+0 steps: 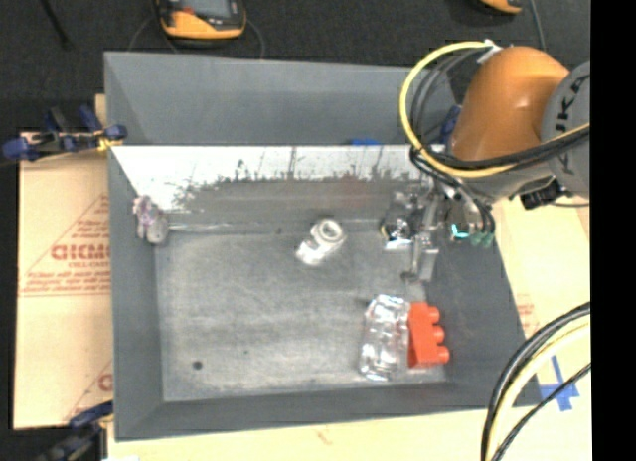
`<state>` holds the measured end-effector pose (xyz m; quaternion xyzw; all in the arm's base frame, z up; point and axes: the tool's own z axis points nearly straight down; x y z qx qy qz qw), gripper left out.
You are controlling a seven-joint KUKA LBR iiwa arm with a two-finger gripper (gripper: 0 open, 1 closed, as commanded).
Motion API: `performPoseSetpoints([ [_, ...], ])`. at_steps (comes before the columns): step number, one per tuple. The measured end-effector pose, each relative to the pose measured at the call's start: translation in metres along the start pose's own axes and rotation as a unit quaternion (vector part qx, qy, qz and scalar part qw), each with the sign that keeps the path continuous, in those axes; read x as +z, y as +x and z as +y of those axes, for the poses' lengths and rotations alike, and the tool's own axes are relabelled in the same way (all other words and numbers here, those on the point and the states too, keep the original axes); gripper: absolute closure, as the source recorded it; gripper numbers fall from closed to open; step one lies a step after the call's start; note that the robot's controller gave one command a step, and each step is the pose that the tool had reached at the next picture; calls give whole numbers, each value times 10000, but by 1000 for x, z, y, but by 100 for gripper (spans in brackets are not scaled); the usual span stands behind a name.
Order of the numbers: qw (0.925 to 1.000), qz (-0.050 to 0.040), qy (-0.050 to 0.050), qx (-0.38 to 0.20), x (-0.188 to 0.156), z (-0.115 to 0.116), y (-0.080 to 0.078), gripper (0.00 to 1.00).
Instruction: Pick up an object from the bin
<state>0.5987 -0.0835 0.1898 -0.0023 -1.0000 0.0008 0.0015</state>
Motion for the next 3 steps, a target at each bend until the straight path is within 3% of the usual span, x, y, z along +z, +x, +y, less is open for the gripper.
performPoseSetpoints([
  [1, 9954, -13, -11, -961, 115, -40, 24, 0],
  [2, 9186, -89, 48, -3950, 117, -46, 71, 0],
  [3, 8847, -67, -141, -4658, 117, -52, 56, 0],
])
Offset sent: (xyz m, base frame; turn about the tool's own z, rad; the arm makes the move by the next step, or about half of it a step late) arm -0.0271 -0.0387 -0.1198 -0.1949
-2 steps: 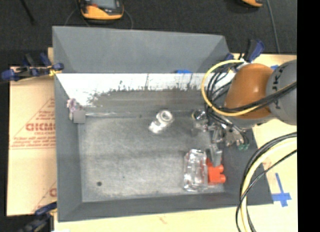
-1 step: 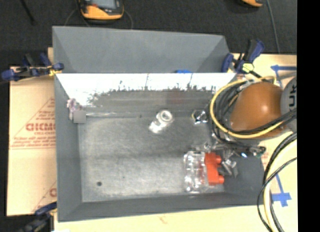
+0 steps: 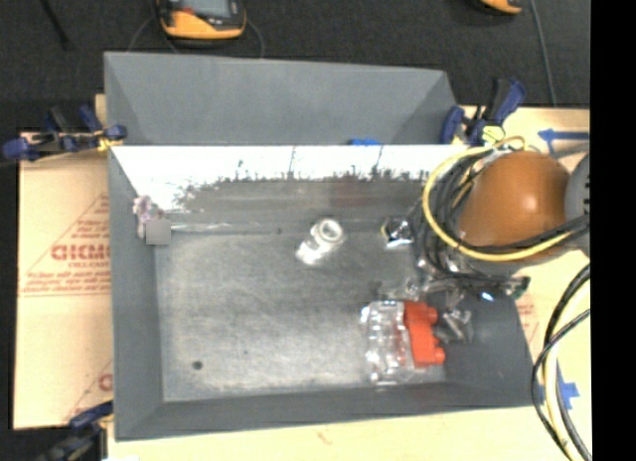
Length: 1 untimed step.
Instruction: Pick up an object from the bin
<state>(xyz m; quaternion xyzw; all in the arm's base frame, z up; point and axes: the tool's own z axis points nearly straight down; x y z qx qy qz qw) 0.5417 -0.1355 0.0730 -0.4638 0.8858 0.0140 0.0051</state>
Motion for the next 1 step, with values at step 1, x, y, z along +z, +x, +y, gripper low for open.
performPoseSetpoints([
  [1, 9999, 10, 148, -37, -3, -9, 6, 100],
])
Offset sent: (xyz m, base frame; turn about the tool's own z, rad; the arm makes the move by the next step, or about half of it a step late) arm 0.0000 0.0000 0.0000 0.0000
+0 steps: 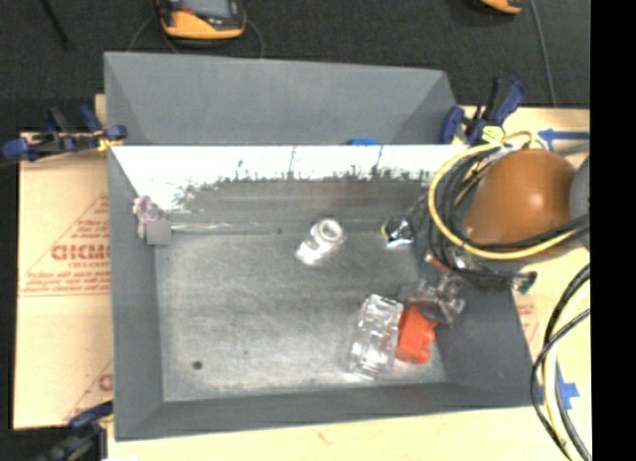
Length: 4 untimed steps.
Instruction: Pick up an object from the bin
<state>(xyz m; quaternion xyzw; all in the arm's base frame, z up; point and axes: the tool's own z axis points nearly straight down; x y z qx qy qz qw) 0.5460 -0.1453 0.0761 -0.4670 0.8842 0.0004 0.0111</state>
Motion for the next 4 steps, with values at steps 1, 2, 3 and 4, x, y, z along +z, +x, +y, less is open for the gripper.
performPoseSetpoints([
  [1, 10000, 71, 21, -23, 0, 8, -5, 100],
  [2, 9999, 84, -15, 65, -18, 15, -5, 100],
  [3, 10000, 64, 33, 28, -11, 13, -7, 100],
  [4, 10000, 78, -19, 16, -6, 17, -7, 0],
])
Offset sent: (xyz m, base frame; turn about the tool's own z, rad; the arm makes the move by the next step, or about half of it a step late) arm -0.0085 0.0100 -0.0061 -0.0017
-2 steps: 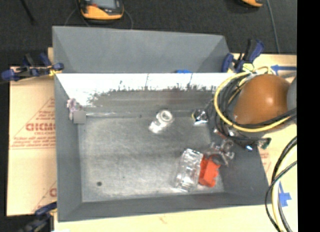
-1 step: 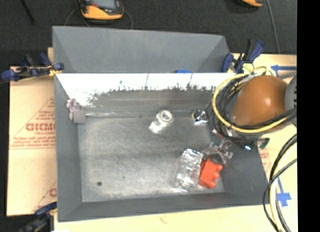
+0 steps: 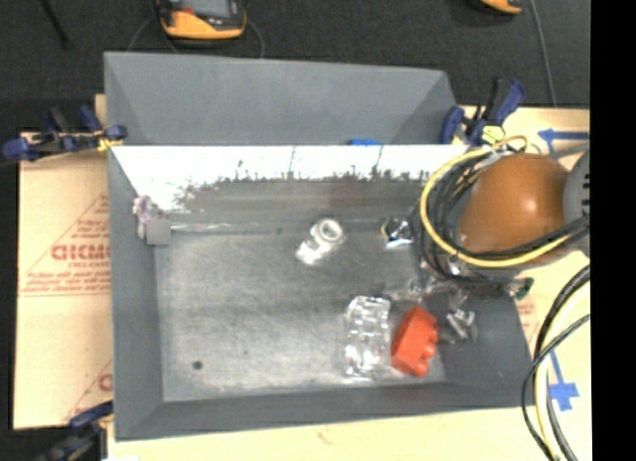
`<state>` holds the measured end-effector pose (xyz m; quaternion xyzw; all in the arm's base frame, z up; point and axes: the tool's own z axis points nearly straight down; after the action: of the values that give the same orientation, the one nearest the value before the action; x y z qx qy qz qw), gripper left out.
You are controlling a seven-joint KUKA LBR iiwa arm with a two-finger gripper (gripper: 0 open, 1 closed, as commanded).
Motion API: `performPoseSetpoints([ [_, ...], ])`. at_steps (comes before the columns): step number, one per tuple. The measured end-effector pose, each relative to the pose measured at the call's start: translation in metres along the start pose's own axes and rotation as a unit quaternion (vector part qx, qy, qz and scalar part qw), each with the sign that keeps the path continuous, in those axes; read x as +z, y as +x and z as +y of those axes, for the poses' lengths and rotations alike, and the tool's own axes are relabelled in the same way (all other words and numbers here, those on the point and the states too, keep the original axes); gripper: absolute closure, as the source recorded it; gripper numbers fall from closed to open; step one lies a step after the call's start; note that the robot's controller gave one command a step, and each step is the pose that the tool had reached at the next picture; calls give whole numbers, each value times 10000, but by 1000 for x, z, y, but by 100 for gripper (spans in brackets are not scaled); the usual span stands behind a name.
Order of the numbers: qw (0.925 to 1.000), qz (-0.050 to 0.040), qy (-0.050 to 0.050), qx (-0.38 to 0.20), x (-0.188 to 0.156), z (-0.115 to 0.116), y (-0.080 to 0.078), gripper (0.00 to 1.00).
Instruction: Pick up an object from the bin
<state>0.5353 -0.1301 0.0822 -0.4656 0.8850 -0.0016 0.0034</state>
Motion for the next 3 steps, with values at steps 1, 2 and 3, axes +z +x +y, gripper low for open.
performPoseSetpoints([
  [1, 10000, 3, 3, 4, -1, 0, 0, 100],
  [2, 10000, 1, 3, 7, -1, -1, 0, 100],
  [3, 10000, 0, 3, 9, -1, -1, 0, 100],
])
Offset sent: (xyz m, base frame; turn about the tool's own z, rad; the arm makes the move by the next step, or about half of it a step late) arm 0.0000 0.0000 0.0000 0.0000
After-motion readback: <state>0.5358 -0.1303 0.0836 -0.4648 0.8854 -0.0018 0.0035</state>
